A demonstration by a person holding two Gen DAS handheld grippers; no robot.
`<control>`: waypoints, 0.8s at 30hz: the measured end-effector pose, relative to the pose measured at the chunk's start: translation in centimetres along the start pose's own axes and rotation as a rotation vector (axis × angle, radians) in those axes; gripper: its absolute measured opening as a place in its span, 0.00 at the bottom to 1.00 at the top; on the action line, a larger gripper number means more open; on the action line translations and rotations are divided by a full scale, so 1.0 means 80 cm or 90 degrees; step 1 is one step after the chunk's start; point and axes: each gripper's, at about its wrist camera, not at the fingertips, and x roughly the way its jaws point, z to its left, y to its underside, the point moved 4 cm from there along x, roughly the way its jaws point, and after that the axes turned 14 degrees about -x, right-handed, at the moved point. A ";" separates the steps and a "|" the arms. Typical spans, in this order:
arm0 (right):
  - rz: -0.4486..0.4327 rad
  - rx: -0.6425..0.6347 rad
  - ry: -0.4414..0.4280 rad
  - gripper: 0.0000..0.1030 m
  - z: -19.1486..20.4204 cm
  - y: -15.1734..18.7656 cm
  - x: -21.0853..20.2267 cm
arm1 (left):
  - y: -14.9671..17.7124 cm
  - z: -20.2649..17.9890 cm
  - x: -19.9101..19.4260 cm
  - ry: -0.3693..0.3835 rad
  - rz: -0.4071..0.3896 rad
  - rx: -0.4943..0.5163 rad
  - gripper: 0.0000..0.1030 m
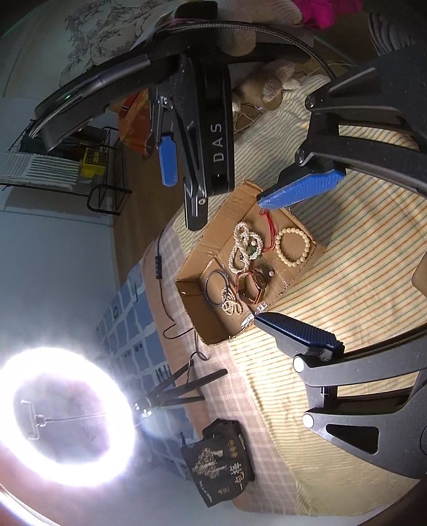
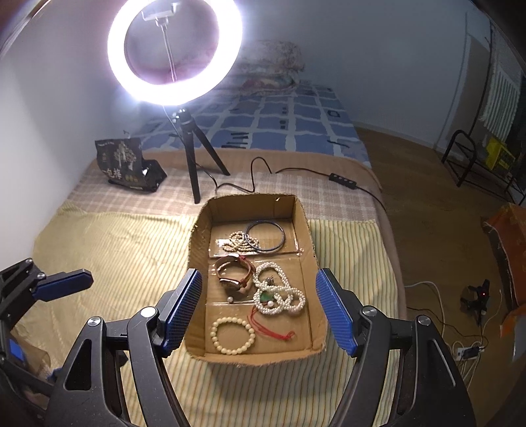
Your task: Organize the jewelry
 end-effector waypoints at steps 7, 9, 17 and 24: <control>-0.022 0.008 0.038 0.70 0.021 0.009 -0.042 | 0.008 0.008 -0.047 -0.007 -0.034 0.004 0.78; -0.029 0.010 0.050 0.76 0.029 0.013 -0.053 | 0.012 0.014 -0.056 -0.014 -0.042 0.009 0.79; -0.078 0.044 0.111 0.78 0.052 0.035 -0.085 | 0.028 0.035 -0.071 -0.032 -0.058 0.005 0.81; -0.104 0.037 0.149 0.78 0.067 0.045 -0.089 | 0.035 0.046 -0.071 -0.048 -0.072 -0.003 0.90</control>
